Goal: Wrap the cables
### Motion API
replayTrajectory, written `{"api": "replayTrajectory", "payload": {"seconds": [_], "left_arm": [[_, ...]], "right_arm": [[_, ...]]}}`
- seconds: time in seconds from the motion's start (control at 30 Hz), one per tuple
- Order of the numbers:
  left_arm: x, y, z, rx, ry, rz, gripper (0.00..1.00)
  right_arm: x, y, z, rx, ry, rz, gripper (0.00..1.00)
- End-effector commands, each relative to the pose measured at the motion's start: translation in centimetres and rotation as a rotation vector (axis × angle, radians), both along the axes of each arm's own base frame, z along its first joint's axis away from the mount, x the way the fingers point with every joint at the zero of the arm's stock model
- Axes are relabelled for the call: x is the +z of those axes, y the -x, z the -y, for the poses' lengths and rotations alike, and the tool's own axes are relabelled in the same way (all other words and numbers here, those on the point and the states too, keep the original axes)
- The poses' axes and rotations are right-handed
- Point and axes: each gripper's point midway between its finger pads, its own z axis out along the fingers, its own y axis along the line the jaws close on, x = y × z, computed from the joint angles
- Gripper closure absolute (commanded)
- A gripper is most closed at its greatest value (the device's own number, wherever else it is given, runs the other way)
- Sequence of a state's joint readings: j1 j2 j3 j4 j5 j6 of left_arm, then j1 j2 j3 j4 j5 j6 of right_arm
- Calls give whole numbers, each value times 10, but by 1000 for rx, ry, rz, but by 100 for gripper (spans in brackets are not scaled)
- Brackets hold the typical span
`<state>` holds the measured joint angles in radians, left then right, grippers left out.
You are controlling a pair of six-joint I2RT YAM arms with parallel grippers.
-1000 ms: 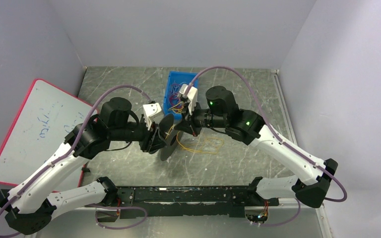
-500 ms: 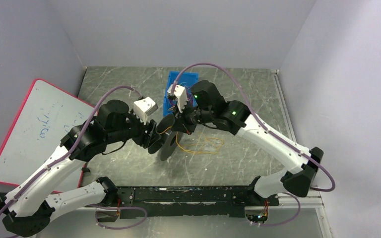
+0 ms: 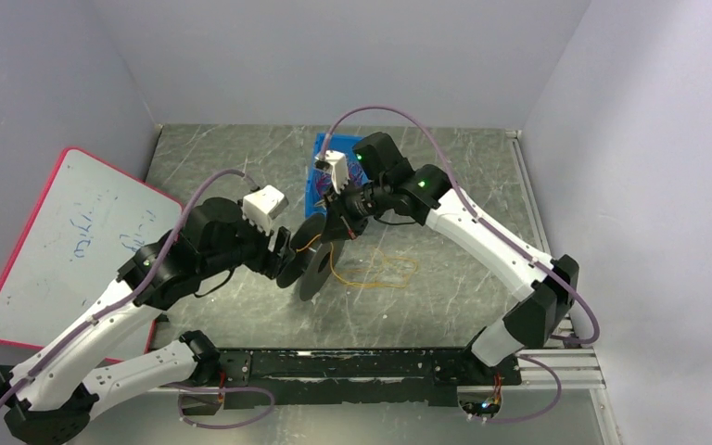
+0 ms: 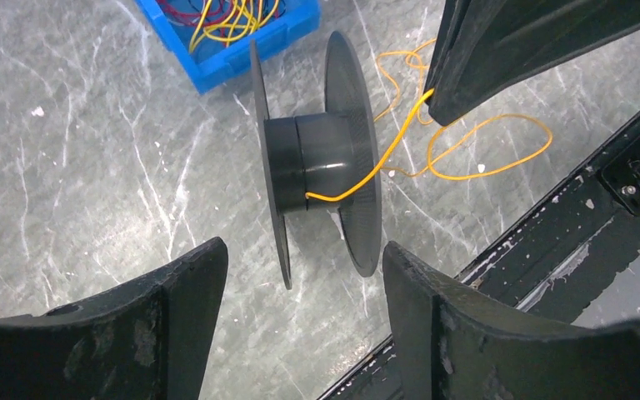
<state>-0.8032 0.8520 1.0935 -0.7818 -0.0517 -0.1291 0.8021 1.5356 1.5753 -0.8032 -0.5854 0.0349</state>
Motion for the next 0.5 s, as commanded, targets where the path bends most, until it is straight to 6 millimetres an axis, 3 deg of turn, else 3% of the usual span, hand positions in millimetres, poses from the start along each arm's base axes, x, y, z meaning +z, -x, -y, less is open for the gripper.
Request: {"api": "replayTrajectory", "payload": {"seconds": [0.0,0.47], "left_arm": [[-3,-11,5,46,41,30,26],[-26,-41,16,103,27,7,24]], "right_arm": [[2,-3,-5,-24,-17,-113,100],[-12,-31,-13,-100,-69,-315,100]]}}
